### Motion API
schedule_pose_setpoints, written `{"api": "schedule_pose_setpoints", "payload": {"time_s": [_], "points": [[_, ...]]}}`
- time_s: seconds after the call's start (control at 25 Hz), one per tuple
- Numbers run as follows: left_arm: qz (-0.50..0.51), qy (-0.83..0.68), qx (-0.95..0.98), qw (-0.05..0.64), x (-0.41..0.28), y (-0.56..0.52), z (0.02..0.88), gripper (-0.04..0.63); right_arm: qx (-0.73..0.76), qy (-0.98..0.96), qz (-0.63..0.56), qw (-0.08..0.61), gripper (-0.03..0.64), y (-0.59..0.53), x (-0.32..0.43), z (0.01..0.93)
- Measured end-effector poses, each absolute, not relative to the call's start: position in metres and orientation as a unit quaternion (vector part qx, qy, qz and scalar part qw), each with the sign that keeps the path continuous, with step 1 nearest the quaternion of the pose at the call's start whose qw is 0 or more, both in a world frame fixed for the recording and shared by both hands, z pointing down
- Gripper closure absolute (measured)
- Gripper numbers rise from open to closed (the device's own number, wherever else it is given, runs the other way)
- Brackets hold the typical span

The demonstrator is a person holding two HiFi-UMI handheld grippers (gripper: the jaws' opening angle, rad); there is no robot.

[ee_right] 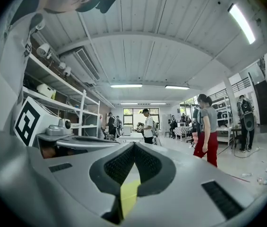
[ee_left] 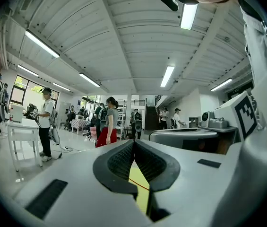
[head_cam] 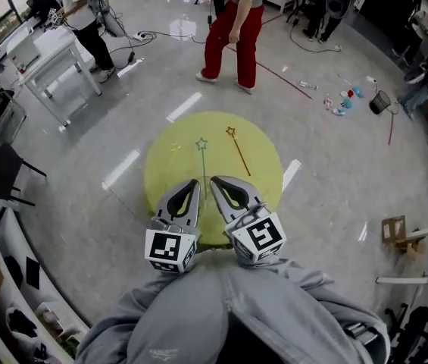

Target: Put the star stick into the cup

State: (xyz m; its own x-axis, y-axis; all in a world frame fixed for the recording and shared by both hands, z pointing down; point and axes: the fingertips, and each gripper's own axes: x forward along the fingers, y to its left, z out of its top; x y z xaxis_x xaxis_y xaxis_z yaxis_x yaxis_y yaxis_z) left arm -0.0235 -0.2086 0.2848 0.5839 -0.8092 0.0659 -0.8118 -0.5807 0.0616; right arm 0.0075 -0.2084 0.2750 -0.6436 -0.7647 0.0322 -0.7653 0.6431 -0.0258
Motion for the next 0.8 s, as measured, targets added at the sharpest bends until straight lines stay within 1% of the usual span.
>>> {"api": "schedule_pose_setpoints", "payload": {"time_s": [0.8], "points": [[0.010, -0.459, 0.888, 0.043, -0.0164, -0.2144, 0.2812, 0.577, 0.406, -0.913, 0.040, -0.007, 0.584, -0.2114, 0.0156, 0.2753]]}}
